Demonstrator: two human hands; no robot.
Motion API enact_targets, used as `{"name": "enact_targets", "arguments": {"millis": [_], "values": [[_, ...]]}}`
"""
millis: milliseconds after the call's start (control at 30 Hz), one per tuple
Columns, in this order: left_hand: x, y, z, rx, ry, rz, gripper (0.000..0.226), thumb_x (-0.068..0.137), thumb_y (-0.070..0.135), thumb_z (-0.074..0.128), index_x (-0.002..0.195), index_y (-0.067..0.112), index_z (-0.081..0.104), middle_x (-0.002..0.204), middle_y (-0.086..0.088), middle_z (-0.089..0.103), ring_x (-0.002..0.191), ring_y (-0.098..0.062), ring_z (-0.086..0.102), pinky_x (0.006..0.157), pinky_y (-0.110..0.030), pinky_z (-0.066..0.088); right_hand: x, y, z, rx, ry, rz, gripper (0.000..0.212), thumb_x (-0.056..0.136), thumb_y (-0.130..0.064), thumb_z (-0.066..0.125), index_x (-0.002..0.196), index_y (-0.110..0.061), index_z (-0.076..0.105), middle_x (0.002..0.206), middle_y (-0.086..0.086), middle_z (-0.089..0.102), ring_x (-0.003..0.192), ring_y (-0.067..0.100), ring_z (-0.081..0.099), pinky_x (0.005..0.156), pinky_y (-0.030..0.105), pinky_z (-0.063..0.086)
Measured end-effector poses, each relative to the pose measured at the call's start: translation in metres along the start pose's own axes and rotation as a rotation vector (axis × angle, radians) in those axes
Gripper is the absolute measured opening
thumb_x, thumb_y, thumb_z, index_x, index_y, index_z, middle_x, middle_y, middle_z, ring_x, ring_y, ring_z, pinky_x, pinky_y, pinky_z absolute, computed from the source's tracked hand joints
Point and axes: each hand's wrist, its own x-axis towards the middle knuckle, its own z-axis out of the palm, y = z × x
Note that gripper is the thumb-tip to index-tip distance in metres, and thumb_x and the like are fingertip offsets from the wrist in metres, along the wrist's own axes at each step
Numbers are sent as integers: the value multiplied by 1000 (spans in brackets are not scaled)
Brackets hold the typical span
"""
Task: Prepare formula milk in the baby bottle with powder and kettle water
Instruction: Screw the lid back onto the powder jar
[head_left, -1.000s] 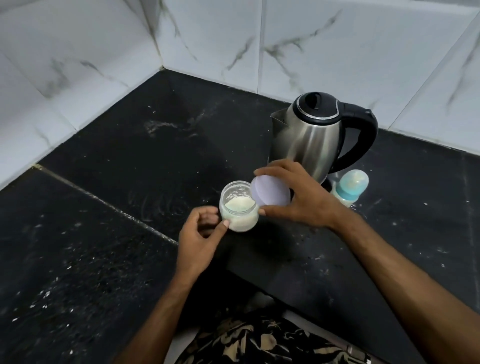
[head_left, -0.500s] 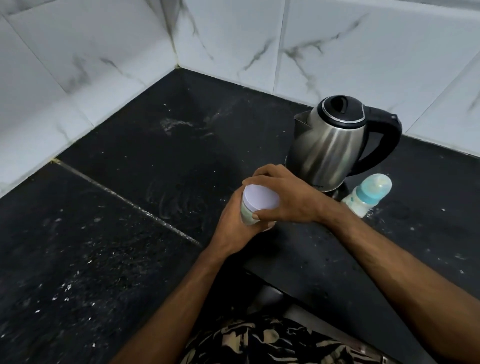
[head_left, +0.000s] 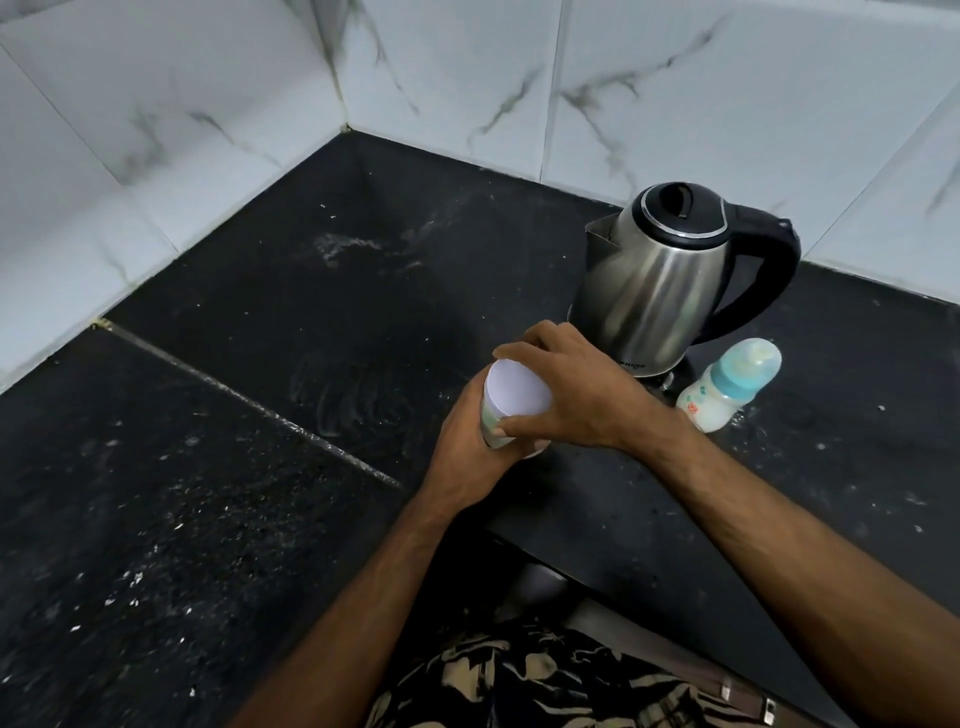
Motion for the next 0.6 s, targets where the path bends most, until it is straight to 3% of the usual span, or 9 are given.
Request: {"name": "enact_targets", "arguments": {"millis": [133, 233, 333, 467, 600], "values": [[-2, -2, 1, 32, 36, 32, 84, 67, 35, 82, 140, 23, 42, 134, 4, 58, 121, -9, 56, 104, -34, 47, -2, 1, -2, -21, -22, -3, 85, 72, -60, 73, 145, -31, 41, 131, -4, 44, 116, 15, 40, 96, 34, 46], [-3, -3, 0, 0, 23, 17, 86, 73, 22, 86, 145, 23, 37, 142, 6, 50, 128, -5, 49, 106, -22, 42, -1, 2, -9, 15, 18, 10, 81, 73, -57, 73, 144, -30, 44, 130, -3, 46, 115, 16, 42, 96, 31, 44], [-3, -6, -1, 1, 32, 31, 84, 74, 21, 86, 142, 33, 37, 138, 14, 53, 124, 6, 50, 99, -12, 42, 0, 3, -15, 21, 23, 3, 80, 73, -56, 72, 143, -31, 45, 129, -4, 46, 116, 15, 41, 97, 31, 44], [-1, 0, 0, 16, -6, -8, 89, 74, 19, 85, 147, 20, 34, 145, 2, 47, 132, -12, 46, 110, -31, 40, -1, 0, -9, 1, -53, -14, 80, 74, -54, 74, 144, -32, 43, 127, -5, 45, 116, 14, 40, 96, 32, 45], [1, -2, 2, 2, 18, -16, 91, 72, 19, 87, 145, 25, 33, 139, 7, 48, 129, -12, 47, 107, -28, 41, 0, -2, -7, -25, -55, -10, 82, 73, -59, 73, 144, -32, 42, 128, -5, 44, 117, 14, 39, 97, 33, 45]]}}
